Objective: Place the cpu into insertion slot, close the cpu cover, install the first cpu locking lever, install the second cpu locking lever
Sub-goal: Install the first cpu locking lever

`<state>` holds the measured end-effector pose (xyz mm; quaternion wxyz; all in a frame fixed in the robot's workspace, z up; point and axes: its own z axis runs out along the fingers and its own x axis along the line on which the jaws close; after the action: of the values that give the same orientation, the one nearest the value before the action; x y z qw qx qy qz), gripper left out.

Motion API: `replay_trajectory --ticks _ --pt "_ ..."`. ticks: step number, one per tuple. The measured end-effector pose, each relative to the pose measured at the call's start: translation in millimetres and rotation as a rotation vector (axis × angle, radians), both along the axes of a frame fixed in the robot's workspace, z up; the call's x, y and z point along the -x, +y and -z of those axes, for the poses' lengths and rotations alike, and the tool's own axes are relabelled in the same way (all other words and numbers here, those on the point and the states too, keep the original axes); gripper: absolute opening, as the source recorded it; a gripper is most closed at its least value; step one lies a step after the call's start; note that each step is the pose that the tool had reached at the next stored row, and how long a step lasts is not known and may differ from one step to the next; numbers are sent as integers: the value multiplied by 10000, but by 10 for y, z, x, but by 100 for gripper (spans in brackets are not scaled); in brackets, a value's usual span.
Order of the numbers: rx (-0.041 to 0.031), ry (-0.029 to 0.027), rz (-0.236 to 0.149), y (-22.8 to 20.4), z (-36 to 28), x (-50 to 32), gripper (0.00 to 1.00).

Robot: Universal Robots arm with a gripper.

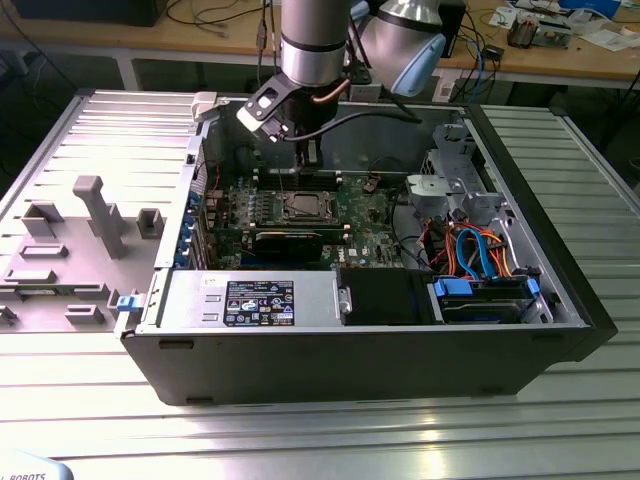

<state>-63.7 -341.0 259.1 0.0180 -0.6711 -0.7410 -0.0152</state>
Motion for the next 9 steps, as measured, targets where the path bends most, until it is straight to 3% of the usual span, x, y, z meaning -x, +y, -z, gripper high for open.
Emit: replay_trajectory --ticks 9 --pt "0 0 0 0 -101 0 11"
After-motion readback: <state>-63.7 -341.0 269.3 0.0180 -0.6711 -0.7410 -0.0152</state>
